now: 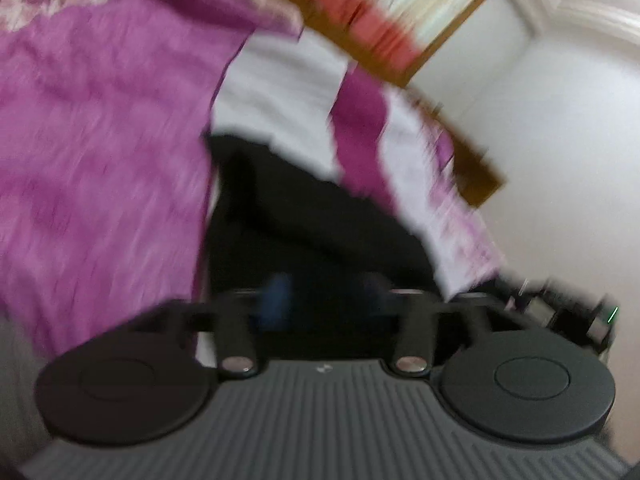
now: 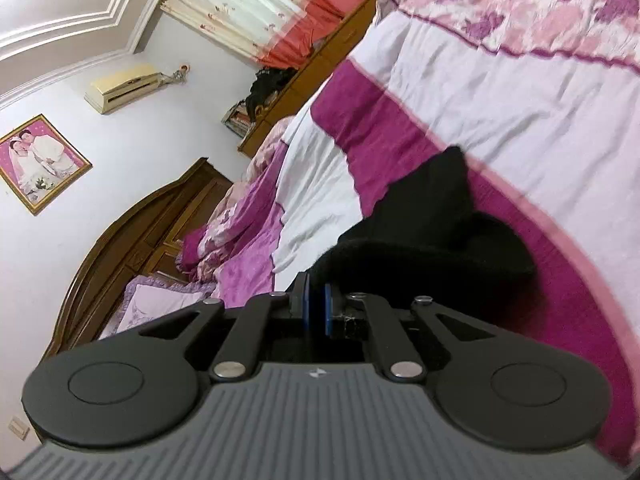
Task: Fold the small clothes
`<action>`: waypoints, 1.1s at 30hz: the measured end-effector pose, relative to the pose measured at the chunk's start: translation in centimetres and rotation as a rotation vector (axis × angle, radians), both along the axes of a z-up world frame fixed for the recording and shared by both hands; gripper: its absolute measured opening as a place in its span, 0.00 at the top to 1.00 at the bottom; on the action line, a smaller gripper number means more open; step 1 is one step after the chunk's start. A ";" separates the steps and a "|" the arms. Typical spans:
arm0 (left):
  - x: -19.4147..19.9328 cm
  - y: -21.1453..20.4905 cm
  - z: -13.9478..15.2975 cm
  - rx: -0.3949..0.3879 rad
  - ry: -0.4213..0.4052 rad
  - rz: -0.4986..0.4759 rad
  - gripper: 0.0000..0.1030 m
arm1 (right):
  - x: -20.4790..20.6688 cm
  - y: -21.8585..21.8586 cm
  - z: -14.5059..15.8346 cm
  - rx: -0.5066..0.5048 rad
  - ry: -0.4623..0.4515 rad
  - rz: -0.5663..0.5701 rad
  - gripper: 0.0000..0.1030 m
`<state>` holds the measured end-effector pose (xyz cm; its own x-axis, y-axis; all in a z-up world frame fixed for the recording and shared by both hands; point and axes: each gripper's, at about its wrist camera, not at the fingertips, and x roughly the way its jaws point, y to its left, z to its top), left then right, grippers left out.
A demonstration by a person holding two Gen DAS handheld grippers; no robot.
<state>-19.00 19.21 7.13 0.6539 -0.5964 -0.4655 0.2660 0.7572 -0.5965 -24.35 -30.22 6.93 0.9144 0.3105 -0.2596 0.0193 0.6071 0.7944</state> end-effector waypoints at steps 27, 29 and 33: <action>-0.8 -3.7 -11.8 -0.191 0.448 -0.116 0.45 | 0.0 -0.3 -3.7 -0.019 0.057 -0.003 0.93; -1.0 -3.8 -11.5 -0.198 0.447 -0.139 0.49 | -0.1 -0.1 -3.9 -0.013 0.063 -0.001 0.93; -0.8 -4.8 -10.0 -0.209 0.378 -0.160 0.50 | -0.6 0.2 -3.7 -0.018 0.052 0.003 0.93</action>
